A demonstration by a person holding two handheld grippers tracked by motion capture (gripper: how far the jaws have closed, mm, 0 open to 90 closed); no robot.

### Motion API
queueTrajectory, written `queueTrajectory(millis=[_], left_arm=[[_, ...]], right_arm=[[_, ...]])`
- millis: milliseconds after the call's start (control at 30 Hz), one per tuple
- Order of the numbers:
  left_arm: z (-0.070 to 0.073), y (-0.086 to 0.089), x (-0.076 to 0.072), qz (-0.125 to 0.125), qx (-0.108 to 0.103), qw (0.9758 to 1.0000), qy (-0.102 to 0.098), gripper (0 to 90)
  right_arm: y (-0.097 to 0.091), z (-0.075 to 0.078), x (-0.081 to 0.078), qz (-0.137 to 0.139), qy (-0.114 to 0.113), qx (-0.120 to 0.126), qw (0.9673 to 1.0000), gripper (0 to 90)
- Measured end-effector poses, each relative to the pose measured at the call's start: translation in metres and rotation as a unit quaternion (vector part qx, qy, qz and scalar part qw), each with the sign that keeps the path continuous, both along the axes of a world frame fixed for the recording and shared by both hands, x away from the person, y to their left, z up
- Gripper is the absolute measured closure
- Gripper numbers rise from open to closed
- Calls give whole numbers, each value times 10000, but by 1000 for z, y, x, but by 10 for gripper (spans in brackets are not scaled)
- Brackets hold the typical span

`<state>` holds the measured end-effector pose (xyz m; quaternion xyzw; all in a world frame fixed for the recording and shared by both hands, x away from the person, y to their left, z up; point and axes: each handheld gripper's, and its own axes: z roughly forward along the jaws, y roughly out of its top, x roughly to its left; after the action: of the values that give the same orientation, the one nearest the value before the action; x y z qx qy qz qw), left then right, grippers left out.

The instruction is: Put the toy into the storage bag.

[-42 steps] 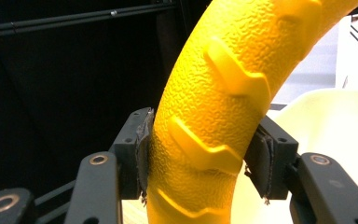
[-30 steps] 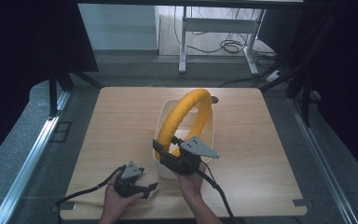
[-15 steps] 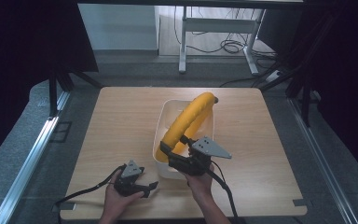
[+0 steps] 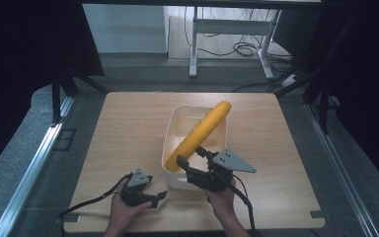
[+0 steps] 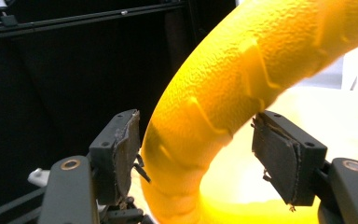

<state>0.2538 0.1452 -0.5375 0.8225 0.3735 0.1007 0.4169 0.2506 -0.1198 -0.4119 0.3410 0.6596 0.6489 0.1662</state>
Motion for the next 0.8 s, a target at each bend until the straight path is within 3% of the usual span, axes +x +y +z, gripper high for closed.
queueTrajectory(millis=[200, 400, 800], left_arm=[[0, 0, 0, -2, 15, 10000, 5, 189], [0, 0, 0, 1, 32, 10000, 0, 189], [-1, 0, 0, 15, 65, 10000, 9, 189]], right_arm=[[-22, -1, -7, -67, -27, -18, 10000, 334], [-51, -3, -7, -359, -30, -279, 9990, 345], [-102, -31, 19, -929, 204, -715, 9929, 372]])
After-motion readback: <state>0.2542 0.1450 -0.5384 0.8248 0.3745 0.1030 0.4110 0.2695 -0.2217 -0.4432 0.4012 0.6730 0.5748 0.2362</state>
